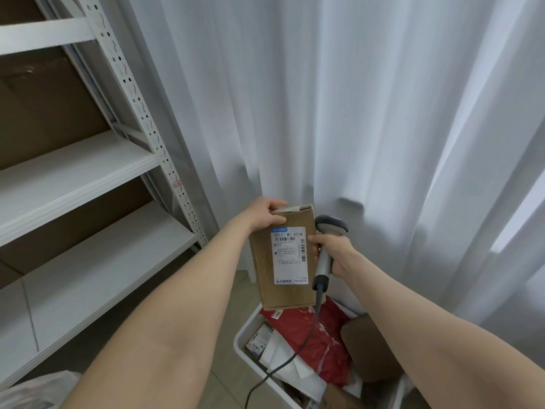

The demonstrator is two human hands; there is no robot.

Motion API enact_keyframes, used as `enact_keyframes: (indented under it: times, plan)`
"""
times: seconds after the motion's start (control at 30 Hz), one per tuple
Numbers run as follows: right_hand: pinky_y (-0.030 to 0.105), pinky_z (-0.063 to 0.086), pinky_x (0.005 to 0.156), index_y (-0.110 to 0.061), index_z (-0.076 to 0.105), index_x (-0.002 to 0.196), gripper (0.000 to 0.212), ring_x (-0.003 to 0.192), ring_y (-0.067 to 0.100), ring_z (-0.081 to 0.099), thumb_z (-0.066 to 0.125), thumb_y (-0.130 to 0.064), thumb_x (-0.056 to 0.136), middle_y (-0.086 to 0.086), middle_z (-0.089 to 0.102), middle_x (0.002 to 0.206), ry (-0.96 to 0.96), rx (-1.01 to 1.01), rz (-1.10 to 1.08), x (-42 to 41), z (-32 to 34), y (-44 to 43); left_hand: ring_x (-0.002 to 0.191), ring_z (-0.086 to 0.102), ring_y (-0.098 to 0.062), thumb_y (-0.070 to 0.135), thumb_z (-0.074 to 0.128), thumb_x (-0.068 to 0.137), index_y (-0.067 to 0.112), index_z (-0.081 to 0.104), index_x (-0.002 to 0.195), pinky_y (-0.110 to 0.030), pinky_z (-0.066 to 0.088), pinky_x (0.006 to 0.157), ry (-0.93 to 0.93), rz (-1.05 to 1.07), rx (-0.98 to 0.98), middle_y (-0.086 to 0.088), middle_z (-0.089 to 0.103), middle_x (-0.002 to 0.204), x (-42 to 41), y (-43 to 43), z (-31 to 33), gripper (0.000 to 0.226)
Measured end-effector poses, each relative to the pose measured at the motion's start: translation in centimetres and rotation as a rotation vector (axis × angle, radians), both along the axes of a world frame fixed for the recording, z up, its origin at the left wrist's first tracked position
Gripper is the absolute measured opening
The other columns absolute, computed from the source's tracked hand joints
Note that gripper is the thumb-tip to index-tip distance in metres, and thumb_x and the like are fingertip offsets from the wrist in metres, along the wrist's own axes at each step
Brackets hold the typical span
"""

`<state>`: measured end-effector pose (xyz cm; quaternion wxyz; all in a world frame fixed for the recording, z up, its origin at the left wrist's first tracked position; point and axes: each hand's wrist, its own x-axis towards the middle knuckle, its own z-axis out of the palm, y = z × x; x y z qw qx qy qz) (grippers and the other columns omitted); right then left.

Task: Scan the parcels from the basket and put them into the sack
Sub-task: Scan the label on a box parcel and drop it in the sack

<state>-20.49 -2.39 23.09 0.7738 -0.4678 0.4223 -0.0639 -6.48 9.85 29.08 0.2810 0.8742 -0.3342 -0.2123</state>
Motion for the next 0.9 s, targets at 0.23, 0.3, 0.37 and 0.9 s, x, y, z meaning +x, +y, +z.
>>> enact_keyframes:
  times: [0.23,0.3,0.37,0.9]
  plan:
    - [0.028,0.052,0.061,-0.006,0.063,0.105,0.022,0.059,0.013,0.055,0.072,-0.009,0.085,0.005,0.062,0.074,-0.066,0.177,-0.074,0.0,0.6,-1.2,0.101,0.063,-0.024,0.026,0.077,0.078,0.01,0.054,0.125,-0.047,0.049,0.093,0.652,0.464,-0.133,-0.011,0.065,0.12,-2.3,3.0,-5.1,0.056]
    - [0.029,0.053,0.063,-0.004,0.063,0.106,0.023,0.062,0.015,0.057,0.072,-0.01,0.086,0.008,0.064,0.083,-0.049,0.147,-0.082,-0.2,0.6,-1.4,0.097,0.063,-0.023,0.021,0.07,0.086,0.009,0.054,0.126,-0.044,0.051,0.087,0.664,0.472,-0.125,-0.007,0.068,0.109,-2.7,3.2,-6.0,0.045]
    - [0.028,0.053,0.055,-0.007,0.06,0.094,0.017,0.061,0.016,0.057,0.073,-0.014,0.086,0.008,0.064,0.085,-0.027,0.099,-0.133,-0.4,0.4,-1.4,0.097,0.062,-0.024,0.014,0.06,0.092,0.006,0.051,0.13,-0.043,0.05,0.088,0.635,0.499,-0.184,-0.009,0.066,0.111,-2.8,3.0,-6.6,0.04]
    - [0.023,0.049,0.044,-0.002,0.06,0.086,0.008,0.045,0.014,0.057,0.064,-0.008,0.083,0.015,0.069,0.068,-0.129,-0.033,0.179,-1.5,2.7,0.0,0.091,0.064,-0.027,0.0,0.05,0.093,0.013,0.057,0.125,-0.039,0.056,0.08,0.542,0.85,-0.478,-0.006,0.064,0.097,-3.3,1.7,-8.4,0.036]
